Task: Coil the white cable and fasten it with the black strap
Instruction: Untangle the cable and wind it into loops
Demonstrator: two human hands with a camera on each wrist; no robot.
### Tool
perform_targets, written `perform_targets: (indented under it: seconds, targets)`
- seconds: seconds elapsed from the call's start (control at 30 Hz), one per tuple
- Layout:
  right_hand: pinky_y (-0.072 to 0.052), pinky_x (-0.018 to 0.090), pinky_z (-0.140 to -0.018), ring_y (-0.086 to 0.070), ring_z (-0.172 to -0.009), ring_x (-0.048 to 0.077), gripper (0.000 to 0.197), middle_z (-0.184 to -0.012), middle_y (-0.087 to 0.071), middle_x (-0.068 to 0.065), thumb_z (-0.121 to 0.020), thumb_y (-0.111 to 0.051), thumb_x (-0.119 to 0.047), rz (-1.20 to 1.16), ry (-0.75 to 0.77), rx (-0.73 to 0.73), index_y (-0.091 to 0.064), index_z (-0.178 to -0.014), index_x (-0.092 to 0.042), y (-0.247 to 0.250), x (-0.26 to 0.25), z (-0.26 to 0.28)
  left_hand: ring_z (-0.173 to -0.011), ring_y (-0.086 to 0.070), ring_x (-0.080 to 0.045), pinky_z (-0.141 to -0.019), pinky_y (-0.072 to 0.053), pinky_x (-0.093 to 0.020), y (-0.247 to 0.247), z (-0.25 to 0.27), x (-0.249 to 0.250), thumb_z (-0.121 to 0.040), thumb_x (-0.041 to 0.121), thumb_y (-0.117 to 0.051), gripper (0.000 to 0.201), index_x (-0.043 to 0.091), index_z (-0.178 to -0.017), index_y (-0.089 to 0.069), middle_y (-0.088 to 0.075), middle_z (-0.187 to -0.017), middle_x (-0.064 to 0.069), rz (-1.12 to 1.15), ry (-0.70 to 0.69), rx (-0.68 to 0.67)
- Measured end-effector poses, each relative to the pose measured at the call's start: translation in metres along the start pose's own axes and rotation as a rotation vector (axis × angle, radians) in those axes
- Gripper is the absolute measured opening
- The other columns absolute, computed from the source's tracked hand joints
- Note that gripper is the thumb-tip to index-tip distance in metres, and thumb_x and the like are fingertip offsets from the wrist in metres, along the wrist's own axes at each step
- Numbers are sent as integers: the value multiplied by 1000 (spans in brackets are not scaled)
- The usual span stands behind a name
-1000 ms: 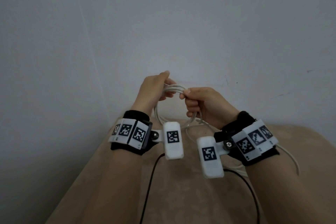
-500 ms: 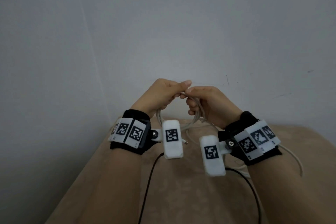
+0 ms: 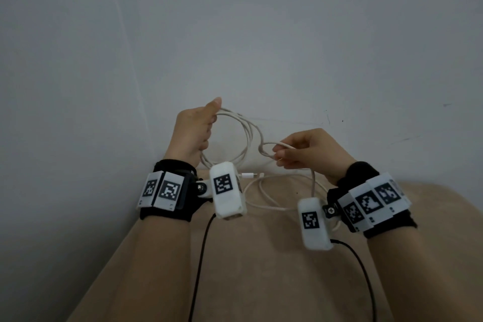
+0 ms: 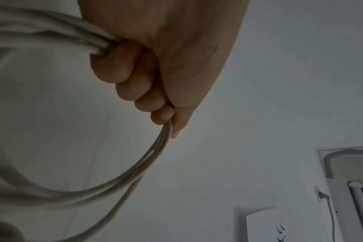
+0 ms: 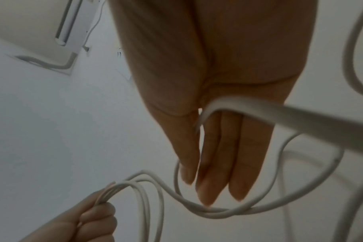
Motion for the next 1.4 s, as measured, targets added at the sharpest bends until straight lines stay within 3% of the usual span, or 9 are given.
perform_targets:
  seconds: [0.17, 0.27, 0.37, 0.47, 0.73, 0.97, 1.1, 1.23, 1.4]
  targets:
    - [-55, 22, -55, -60, -49, 8, 5, -70, -69, 9, -85, -69, -7, -122, 29, 225, -70, -84, -2, 11, -2, 1, -36, -17, -5, -39, -11, -18, 9, -4, -2, -90, 33, -63, 43, 20, -56, -38, -32, -47, 9, -83, -16, 32]
    - [-43, 15, -41, -47, -39, 3, 10, -71, -68, 8, -87, -67, -10, -206, 53, 372, -71, -89, -2, 22, -2, 4, -34, -19, -4, -36, -12, -16, 15, -5, -3, -90, 32, -63, 40, 19, -58, -42, -32, -51, 6, -51, -3, 76]
    - [-26, 14, -33, -35, -35, 4, 12, -73, -66, 6, -89, -63, -11, -282, 35, 314, -71, -95, -4, 27, -3, 5, -32, -19, -3, -34, -13, -14, 16, -4, 0, -91, 31, -62, 40, 21, -58, -42, -33, -41, 14, -12, -1, 74]
    - [-22, 14, -33, -32, -36, 4, 12, -69, -65, 3, -91, -60, -8, -351, -3, 216, -71, -93, -7, 25, -3, 4, -33, -18, -2, -34, -12, -15, 12, -3, 1, -91, 31, -61, 41, 22, -58, -38, -31, -38, 15, -22, -7, 36]
    - [-29, 16, -38, -41, -42, 6, 12, -67, -67, 1, -88, -62, -6, -274, -10, 184, -72, -93, -9, 24, -4, 5, -38, -16, -5, -37, -11, -18, -2, 4, 10, -92, 31, -61, 45, 22, -57, -33, -29, -41, 15, -60, -48, -86]
    - [-29, 18, -40, -39, -43, 7, 16, -74, -63, 4, -83, -63, 2, -145, -39, 228, -72, -93, -8, 53, -13, 16, -39, -16, -6, -38, -12, -18, 9, 13, 27, -91, 33, -62, 46, 23, -55, -34, -28, -44, 12, -35, -106, -53]
    - [-34, 16, -45, -39, -51, 9, 12, -72, -60, 6, -84, -64, -1, -144, 33, 238, -73, -87, -7, 69, -22, 26, -41, -16, -7, -38, -13, -18, 23, 18, 34, -90, 33, -63, 49, 24, -52, -34, -26, -46, 10, -59, -114, -29]
    - [-40, 18, -55, -47, -57, 8, 6, -57, -64, -12, -82, -71, -11, 36, 101, 421, -74, -80, -16, 77, -25, 25, -39, -16, -6, -37, -12, -16, 34, 18, 36, -91, 33, -62, 41, 22, -58, -39, -29, -45, 12, -42, -116, -23]
    - [-40, 24, -76, -57, -78, 10, 3, -74, -66, -6, -82, -72, -17, 283, 39, 515, -75, -82, -17, 66, -6, 14, -37, -15, -5, -37, -10, -17, 38, 14, 32, -92, 30, -61, 47, 22, -54, -35, -27, -43, 13, -19, -116, 2]
Point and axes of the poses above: each hand's wrist, its own z-axis away from the middle knuckle, its own y-axis out of the back of the hand, x = y × z, the point moved 3 cm from there along -z, towards the middle knuckle
